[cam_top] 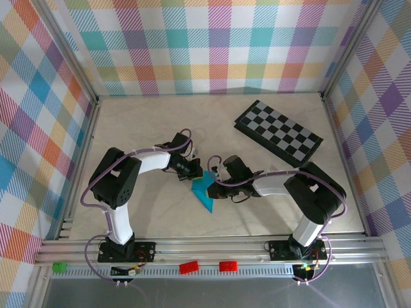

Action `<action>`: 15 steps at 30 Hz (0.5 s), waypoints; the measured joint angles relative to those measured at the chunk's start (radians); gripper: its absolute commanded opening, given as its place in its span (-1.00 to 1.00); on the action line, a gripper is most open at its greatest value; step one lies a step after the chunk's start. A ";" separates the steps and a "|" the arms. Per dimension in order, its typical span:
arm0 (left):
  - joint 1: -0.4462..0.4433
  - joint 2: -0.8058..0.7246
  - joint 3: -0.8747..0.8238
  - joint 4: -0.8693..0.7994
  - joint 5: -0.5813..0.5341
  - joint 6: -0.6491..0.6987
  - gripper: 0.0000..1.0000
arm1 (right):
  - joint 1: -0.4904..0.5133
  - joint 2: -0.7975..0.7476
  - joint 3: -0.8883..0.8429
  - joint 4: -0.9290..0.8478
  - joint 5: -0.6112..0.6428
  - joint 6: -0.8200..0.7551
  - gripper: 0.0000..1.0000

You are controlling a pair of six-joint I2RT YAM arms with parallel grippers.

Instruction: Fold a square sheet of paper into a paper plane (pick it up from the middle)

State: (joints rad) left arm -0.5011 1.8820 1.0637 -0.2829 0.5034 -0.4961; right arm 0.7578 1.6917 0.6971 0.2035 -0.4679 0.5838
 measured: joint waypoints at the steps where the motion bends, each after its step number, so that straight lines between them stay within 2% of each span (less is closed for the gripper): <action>1: 0.000 0.000 0.000 0.000 -0.001 0.000 -0.98 | 0.000 0.000 0.008 -0.008 0.003 -0.001 -0.92; 15: -0.001 -0.004 -0.001 0.000 -0.011 0.000 -0.98 | 0.000 0.004 0.021 -0.033 0.012 -0.001 -0.91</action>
State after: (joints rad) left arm -0.5018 1.8782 1.0630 -0.2832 0.4927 -0.4957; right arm 0.7574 1.6955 0.7177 0.1707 -0.4561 0.5827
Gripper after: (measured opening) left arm 0.039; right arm 0.046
